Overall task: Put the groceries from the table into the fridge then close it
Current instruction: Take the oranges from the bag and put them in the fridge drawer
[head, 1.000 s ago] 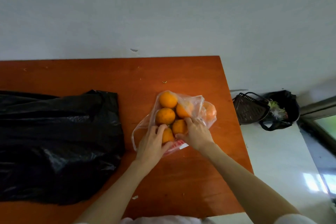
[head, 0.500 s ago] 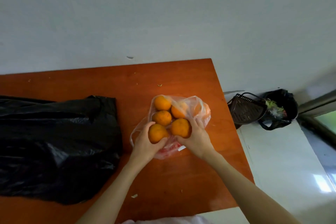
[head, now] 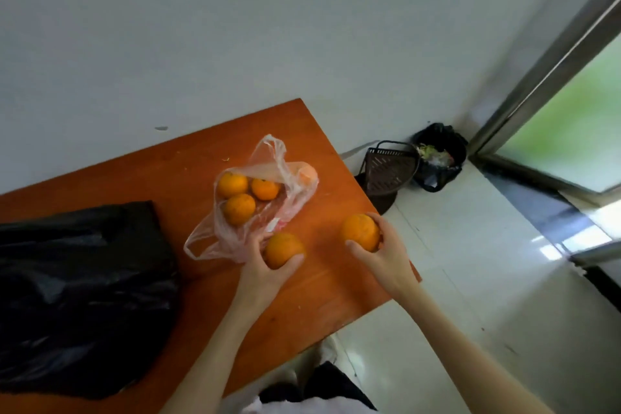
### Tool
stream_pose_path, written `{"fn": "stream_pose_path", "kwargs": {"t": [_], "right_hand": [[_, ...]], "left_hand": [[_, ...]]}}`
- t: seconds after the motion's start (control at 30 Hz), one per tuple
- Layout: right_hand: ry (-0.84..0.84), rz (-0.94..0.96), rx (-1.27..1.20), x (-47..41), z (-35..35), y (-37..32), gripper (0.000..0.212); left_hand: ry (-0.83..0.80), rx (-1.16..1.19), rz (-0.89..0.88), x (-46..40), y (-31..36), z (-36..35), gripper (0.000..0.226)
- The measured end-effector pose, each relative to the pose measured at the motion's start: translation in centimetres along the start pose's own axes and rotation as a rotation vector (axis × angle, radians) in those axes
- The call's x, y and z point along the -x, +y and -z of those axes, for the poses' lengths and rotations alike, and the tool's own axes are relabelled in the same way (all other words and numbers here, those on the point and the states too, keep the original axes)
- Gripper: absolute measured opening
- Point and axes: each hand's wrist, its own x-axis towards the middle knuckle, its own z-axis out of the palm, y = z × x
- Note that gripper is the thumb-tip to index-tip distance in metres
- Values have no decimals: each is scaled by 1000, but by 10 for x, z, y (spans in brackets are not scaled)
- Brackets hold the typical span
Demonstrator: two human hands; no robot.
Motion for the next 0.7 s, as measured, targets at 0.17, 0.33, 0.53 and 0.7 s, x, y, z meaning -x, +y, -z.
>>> {"fn": "stream_pose_path", "kwargs": {"t": [0.17, 0.33, 0.53, 0.7], "right_hand": [[240, -147, -37, 75, 37, 34, 59], [482, -305, -25, 166, 54, 66, 64], [679, -417, -46, 285, 74, 96, 64], [870, -465, -112, 372, 101, 111, 63]], "left_hand": [[-249, -47, -77, 14, 1, -30, 54], [-511, -190, -188, 54, -8, -77, 55], [-757, -223, -257, 131, -11, -125, 55], [-938, -358, -357, 202, 2, -167, 58]]}}
